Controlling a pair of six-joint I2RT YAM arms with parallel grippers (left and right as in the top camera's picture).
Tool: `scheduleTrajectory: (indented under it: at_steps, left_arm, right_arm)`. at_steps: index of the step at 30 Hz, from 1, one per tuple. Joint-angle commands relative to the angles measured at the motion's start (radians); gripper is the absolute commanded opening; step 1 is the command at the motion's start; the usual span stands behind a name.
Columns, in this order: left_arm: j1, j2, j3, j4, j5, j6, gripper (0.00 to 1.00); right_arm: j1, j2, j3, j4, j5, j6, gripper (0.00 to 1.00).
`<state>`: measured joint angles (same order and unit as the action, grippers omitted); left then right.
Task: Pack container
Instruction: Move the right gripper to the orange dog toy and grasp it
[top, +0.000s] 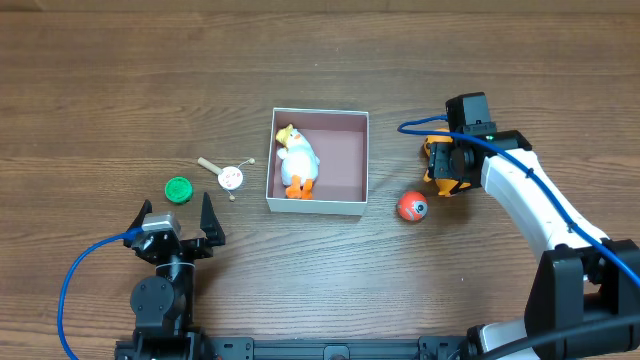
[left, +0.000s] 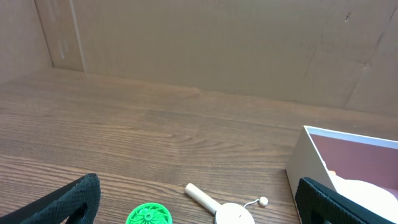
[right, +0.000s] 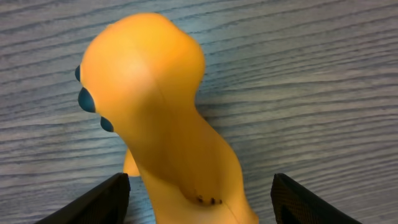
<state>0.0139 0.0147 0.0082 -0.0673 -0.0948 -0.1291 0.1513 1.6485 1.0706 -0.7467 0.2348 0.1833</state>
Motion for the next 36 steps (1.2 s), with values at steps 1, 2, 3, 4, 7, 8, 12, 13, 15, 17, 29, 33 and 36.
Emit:
scheduleTrajectory:
  at_steps: [1, 2, 3, 4, 7, 8, 12, 13, 15, 17, 29, 33, 36]
  left_arm:
    - [0.006, -0.009, -0.003, 0.002, -0.009, -0.009, 1.0]
    - [0.006, -0.009, -0.003, 0.002, -0.009, -0.009, 1.0]
    - [0.006, -0.009, -0.003, 0.002, -0.009, -0.009, 1.0]
    - [0.006, -0.01, -0.003, 0.002, -0.009, -0.009, 1.0]
    - [0.006, -0.009, -0.003, 0.002, -0.009, -0.009, 1.0]
    - [0.006, -0.009, -0.003, 0.002, -0.009, -0.009, 1.0]
    - [0.006, -0.01, -0.003, 0.002, -0.009, -0.009, 1.0]
    - [0.006, -0.01, -0.003, 0.002, -0.009, -0.009, 1.0]
    - [0.006, -0.009, -0.003, 0.002, -0.009, -0.009, 1.0]
    - [0.006, -0.01, -0.003, 0.002, -0.009, -0.009, 1.0]
    - [0.006, -0.01, -0.003, 0.002, -0.009, -0.009, 1.0]
    - [0.006, -0.01, -0.003, 0.002, -0.009, -0.009, 1.0]
    - [0.006, -0.01, -0.003, 0.002, -0.009, -0.009, 1.0]
  right_arm:
    - [-0.003, 0.001, -0.03, 0.028, -0.013, 0.006, 0.76]
    - [-0.003, 0.001, -0.031, 0.03, -0.014, 0.006, 0.75]
    - [-0.003, 0.002, -0.031, 0.035, -0.017, 0.006, 0.73]
    - [-0.003, 0.002, -0.031, 0.04, -0.021, 0.006, 0.69]
    - [-0.003, 0.002, -0.031, 0.047, -0.021, 0.006, 0.54]
    - [-0.003, 0.002, -0.031, 0.048, -0.021, 0.006, 0.54]
    - [-0.003, 0.002, -0.031, 0.051, -0.032, 0.006, 0.53]
    - [-0.003, 0.002, -0.031, 0.055, -0.036, 0.006, 0.53]
    - [-0.003, 0.002, -0.031, 0.063, -0.039, 0.006, 0.55]
    - [-0.003, 0.002, -0.031, 0.065, -0.039, 0.006, 0.56]
    - [-0.003, 0.051, -0.031, 0.08, -0.039, 0.005, 0.6]
    - [-0.003, 0.08, -0.031, 0.081, -0.038, 0.002, 0.45]
    - [-0.003, 0.078, -0.027, 0.08, -0.034, 0.002, 0.26]
